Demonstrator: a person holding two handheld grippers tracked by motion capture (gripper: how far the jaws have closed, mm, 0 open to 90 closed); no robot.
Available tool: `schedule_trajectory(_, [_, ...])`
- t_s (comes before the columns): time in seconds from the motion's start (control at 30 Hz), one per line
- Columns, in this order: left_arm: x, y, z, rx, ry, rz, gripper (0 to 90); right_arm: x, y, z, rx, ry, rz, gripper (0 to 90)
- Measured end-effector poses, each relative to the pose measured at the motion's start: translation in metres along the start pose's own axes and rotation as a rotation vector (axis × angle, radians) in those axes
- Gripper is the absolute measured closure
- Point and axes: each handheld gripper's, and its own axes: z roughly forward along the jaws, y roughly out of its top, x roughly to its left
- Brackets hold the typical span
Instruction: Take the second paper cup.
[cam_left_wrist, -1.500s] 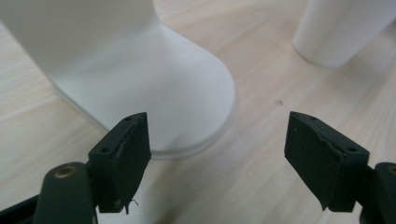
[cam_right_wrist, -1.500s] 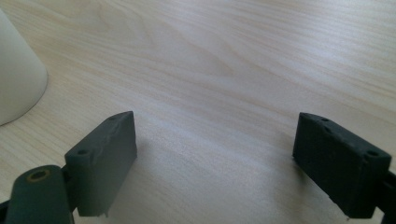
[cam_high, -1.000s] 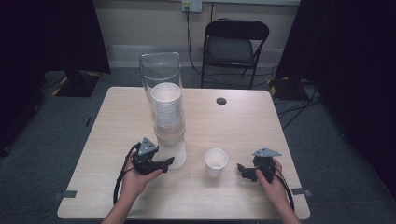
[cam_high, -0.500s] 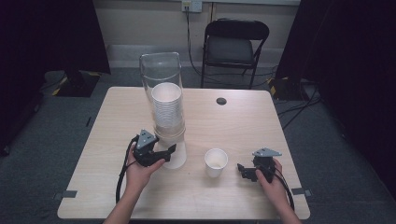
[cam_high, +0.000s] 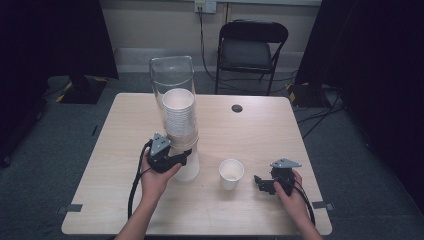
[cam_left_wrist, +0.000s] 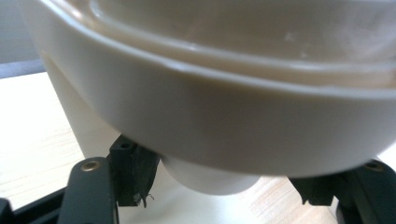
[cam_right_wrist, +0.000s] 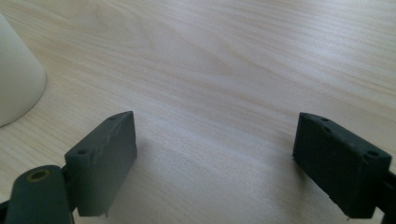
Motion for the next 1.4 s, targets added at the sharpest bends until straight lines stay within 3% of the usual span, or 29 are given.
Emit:
schedule_trajectory(0.27, [-0.001,-0.002,0.0,0.004,0.014,0.049,35.4,0.0,0.0,0.0,0.0,0.0,0.0,13.0])
schedule_trajectory(0.5, [-0.005,-0.006,0.002,-0.026,0.035,0.048,35.9,0.0,0.0,0.0,0.0,0.0,0.001,13.0])
schedule_trajectory(1.13, [-0.009,-0.005,0.002,-0.005,0.063,0.071,36.3,0.0,0.0,0.0,0.001,0.0,0.003,13.0])
schedule_trajectory(1.23, [-0.01,-0.004,0.002,0.005,0.068,0.066,36.4,0.0,0.0,0.0,0.001,-0.001,0.003,13.0])
schedule_trajectory(1.3, [-0.009,-0.005,0.003,0.061,0.088,0.102,36.4,0.0,0.0,0.0,0.001,-0.001,0.003,13.0])
schedule_trajectory(1.33, [-0.009,-0.009,0.004,0.105,0.095,0.091,36.7,0.0,0.0,0.0,0.0,0.0,0.002,13.0])
schedule_trajectory(1.37, [-0.011,-0.016,0.009,0.136,0.101,0.04,36.7,0.0,0.0,0.0,0.001,-0.001,0.004,13.0])
schedule_trajectory(1.4, [-0.011,-0.024,0.009,0.133,0.102,0.054,36.7,0.0,0.0,0.0,0.0,-0.002,0.003,13.0])
